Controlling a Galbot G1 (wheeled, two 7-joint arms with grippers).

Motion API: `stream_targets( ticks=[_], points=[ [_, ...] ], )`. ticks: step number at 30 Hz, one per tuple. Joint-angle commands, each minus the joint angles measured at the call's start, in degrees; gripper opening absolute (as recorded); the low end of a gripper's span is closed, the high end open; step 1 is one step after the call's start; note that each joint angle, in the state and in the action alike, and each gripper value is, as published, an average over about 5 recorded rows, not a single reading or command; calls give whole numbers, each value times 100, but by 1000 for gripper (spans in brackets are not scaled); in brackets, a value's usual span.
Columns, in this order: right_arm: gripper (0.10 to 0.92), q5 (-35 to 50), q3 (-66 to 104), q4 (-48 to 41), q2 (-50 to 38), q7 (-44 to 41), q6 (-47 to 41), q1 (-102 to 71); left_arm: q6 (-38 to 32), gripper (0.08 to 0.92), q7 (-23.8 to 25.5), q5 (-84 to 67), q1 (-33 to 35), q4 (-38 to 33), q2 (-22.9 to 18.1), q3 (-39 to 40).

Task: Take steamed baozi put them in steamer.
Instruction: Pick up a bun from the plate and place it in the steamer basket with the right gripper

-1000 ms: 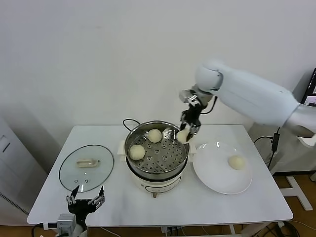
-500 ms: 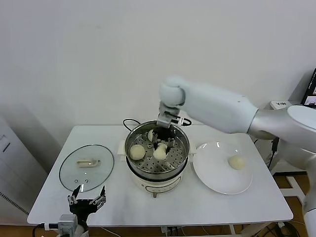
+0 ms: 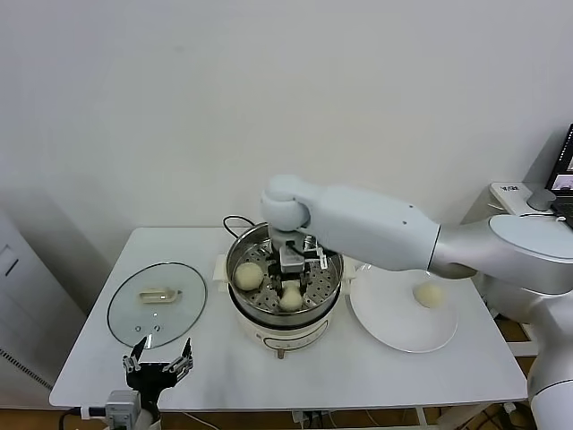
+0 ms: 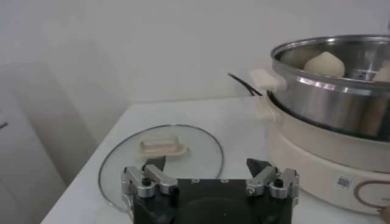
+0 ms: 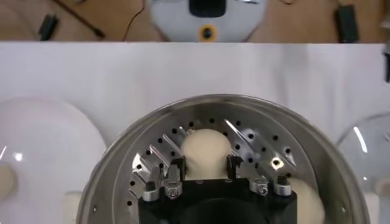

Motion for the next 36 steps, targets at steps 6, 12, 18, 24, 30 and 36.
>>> stream_targets(
  ticks=[6, 12, 18, 24, 30, 36],
  points=[
    [440, -541, 91, 237, 7, -213, -351, -229, -16, 823, -10, 8, 9, 66, -243, -5],
    [492, -309, 46, 321, -29, -233, -850, -224, -21, 823, 5, 9, 3, 85, -246, 16],
    [537, -166, 13, 341, -55, -215, -1079, -233, -27, 823, 6, 9, 0, 123, -242, 8],
    [670, -140, 228, 396, -242, -206, -1175, -76, -27, 823, 7, 16, 9, 131, -238, 19],
    [811, 200, 700, 584, -954, -299, -1557, 497, -14, 823, 18, 24, 33, 116, -214, 36],
    [822, 1381, 861, 141, -1918, -165, -2905, 1283, 22, 823, 64, 5, 15, 76, -185, 30]
  ],
)
